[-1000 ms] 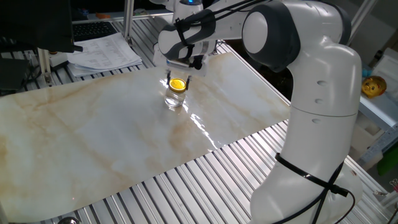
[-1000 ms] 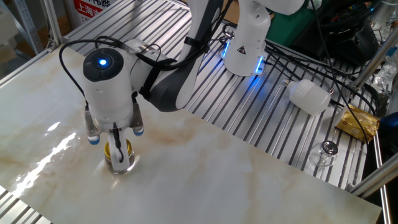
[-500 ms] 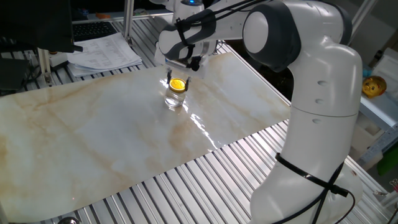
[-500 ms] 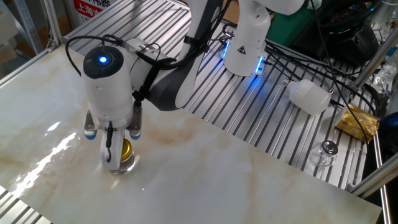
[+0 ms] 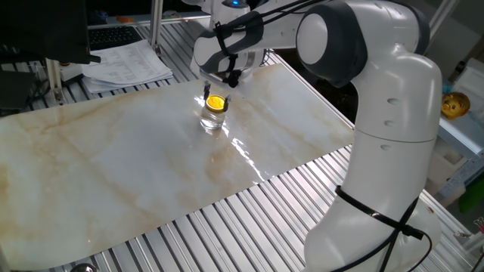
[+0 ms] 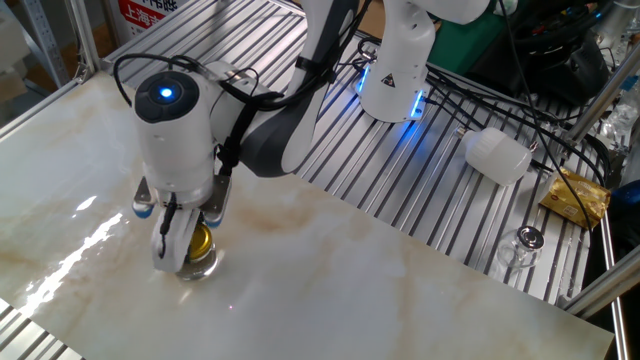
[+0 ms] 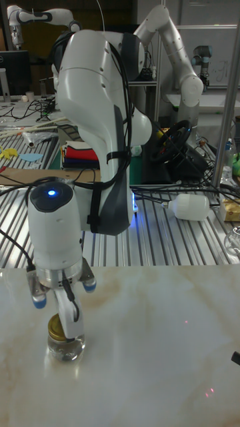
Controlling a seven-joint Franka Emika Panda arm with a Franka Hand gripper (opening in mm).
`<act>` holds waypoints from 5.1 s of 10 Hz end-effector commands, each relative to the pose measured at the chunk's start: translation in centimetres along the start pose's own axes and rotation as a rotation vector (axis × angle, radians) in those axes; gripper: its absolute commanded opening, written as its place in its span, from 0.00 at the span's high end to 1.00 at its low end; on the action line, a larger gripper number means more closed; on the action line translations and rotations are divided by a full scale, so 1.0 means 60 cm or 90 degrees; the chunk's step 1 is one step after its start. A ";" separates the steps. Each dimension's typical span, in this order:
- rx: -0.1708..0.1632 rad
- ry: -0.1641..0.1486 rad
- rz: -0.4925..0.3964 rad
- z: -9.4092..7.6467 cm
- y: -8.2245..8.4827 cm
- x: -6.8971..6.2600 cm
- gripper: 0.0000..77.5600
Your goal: Screw the lid onto the jar
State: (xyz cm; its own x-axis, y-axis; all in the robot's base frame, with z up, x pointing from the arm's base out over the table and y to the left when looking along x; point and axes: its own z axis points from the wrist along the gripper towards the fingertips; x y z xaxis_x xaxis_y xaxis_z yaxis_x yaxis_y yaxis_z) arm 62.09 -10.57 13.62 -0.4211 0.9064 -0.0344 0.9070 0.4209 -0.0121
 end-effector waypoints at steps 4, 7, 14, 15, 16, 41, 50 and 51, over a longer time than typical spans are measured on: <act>-0.010 -0.003 0.240 0.001 0.002 0.000 0.99; -0.002 -0.001 0.246 0.001 0.003 -0.001 0.99; 0.000 0.001 0.242 0.001 0.003 -0.001 0.00; 0.000 0.001 0.242 0.001 0.003 -0.001 0.00; 0.000 0.001 0.242 0.001 0.003 -0.001 0.00; 0.104 -0.058 -0.875 -0.034 0.040 0.003 0.00; 0.085 -0.005 -0.874 -0.011 0.033 -0.029 0.00; 0.107 -0.010 -0.873 -0.013 0.029 -0.035 0.00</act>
State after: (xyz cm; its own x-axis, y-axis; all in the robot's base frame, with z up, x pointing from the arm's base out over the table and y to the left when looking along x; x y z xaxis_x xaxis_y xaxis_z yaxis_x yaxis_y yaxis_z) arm 63.38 -9.86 15.37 -0.9463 0.3225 0.0215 0.3181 0.9410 -0.1151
